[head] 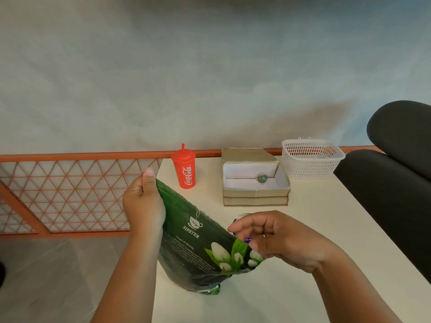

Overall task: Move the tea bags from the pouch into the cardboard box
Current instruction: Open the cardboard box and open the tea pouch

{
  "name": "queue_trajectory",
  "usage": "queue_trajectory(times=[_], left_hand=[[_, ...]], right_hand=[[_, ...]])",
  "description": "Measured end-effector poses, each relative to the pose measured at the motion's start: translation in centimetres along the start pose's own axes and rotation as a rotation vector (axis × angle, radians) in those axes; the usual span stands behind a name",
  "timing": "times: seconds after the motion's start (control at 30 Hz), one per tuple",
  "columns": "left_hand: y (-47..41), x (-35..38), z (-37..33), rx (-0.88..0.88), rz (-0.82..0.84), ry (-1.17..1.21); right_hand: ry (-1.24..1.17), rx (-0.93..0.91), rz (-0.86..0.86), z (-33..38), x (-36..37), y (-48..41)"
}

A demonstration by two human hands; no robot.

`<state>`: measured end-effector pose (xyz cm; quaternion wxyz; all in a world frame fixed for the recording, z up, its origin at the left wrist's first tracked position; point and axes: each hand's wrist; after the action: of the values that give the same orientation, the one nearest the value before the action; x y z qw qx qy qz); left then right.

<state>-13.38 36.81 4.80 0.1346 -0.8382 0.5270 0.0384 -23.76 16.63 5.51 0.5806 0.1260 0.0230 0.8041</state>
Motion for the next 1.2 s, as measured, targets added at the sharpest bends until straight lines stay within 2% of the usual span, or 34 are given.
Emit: queue_trajectory(times=[0.2, 0.4, 0.8, 1.2], left_hand=[[0.4, 0.3, 0.0, 0.045, 0.005, -0.043], [1.5, 0.7, -0.8, 0.083, 0.056, -0.059], [1.8, 0.7, -0.7, 0.097, 0.134, -0.057], [2.1, 0.8, -0.8, 0.112, 0.197, -0.033]], right_hand=[[-0.035, -0.008, -0.065, 0.0, 0.8, -0.6], [0.038, -0.024, -0.094, 0.4, 2.1, -1.6], [-0.172, 0.002, -0.102, 0.0, 2.8, -2.7], [-0.144, -0.001, -0.093, 0.4, 3.1, -2.8]])
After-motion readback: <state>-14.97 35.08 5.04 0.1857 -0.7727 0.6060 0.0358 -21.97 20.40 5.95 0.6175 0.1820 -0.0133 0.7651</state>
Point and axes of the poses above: each hand's wrist, its own y-axis away from the middle knuckle, its own x-axis out of the palm, z = x × y, and after that the axes turned 14 degrees about -y, right-handed
